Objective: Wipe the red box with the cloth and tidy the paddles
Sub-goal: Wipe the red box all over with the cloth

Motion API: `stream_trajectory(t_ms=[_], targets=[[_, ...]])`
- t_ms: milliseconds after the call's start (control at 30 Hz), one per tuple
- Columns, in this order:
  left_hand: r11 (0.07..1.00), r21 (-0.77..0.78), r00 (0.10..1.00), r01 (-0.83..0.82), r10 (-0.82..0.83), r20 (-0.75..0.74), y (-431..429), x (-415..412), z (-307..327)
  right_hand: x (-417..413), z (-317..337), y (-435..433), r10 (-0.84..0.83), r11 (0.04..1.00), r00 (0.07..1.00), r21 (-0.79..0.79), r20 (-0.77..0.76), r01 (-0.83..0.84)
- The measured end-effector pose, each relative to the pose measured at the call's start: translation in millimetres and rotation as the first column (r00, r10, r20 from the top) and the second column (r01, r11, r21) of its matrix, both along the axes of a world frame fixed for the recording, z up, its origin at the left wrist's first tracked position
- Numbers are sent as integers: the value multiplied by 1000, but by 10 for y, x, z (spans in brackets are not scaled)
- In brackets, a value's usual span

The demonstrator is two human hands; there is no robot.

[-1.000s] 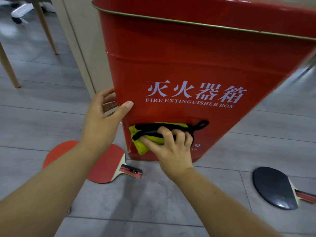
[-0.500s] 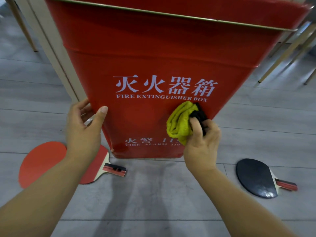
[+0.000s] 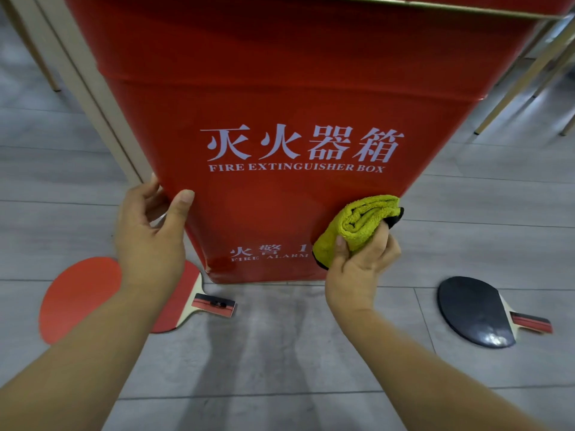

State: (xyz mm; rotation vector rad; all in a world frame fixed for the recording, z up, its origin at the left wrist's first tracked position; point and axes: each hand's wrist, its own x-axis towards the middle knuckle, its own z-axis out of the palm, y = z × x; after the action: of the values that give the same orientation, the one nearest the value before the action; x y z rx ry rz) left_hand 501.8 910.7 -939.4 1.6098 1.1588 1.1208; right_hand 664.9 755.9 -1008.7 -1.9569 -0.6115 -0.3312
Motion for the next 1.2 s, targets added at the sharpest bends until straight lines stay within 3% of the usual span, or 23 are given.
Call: stream_trajectory(t_ms=[267,500,800,933,1100,1200], targets=[[999,-38,999,35,-34,6,71,-66,88,-360,-71,355,26,1000,1000,-8,15,-26],[996,-45,997,74,-74,3,152,-120,77,-705,-148,632,126,991,960,-83,248,-108],[982,-60,982,179,-175,75,229,-211,109,-825,-223,825,241,964,787,-231,568,-129],[976,-63,975,207,-201,93,225,-231,97,-841,-236,854,309,941,720,-308,622,-138],[984,-73,983,164,-157,98,174,-194,14,-722,-326,781,486,844,542,-530,685,-87],[987,-64,986,148,-141,94,95,-171,-41,-633,-358,685,517,809,530,-585,672,-46]])
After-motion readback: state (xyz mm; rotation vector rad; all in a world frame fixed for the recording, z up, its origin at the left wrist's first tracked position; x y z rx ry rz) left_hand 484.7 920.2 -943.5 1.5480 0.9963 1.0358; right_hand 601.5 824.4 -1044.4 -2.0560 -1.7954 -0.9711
